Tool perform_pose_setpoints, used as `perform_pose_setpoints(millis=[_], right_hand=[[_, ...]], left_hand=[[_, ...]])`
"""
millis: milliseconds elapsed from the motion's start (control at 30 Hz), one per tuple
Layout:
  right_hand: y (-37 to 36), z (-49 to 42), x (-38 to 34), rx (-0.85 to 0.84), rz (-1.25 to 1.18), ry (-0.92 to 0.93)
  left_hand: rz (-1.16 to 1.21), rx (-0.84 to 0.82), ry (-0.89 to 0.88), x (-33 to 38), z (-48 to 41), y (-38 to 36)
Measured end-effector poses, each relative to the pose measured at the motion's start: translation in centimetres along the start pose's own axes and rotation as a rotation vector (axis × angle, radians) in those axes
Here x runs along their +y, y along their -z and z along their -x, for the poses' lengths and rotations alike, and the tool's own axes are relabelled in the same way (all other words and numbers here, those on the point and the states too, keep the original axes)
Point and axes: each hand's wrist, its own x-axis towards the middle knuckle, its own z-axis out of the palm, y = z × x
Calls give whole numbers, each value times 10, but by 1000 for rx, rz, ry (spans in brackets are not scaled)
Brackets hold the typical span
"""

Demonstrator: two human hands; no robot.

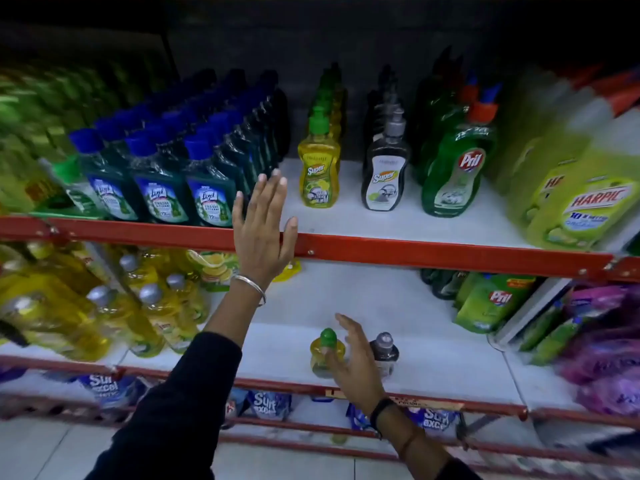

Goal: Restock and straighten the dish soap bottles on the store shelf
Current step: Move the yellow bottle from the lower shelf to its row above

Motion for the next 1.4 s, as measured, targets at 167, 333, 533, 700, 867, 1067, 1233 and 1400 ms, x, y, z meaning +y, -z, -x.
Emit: perform_pose_setpoints(millis=[167, 333, 533, 700, 867, 1067, 1233, 1400], right_hand=[[-21, -7, 29, -91, -5, -263], [-26, -14, 33, -75, -62, -333], [-24, -10, 28, -5, -126, -315], [-4, -15, -4, 68, -236, -225], [40, -33, -62, 68, -323, -61], [93, -56, -126, 95, -347, 177], [119, -88, -164, 210, -361, 318], [121, -128, -180, 289, -391, 379]], left_hand=[[-160, 14, -19, -10, -1, -15], [-212, 89, -59, -16, 1, -22], [-223, 83, -62, -15, 1, -21], [-224, 57, -46, -14, 1, -19], [-198, 36, -45, -15, 2, -19], [-201, 31, -51, -13, 2, -17], [-212, 39, -51, -13, 2, -16], [-202, 62, -48, -14, 0, -16]])
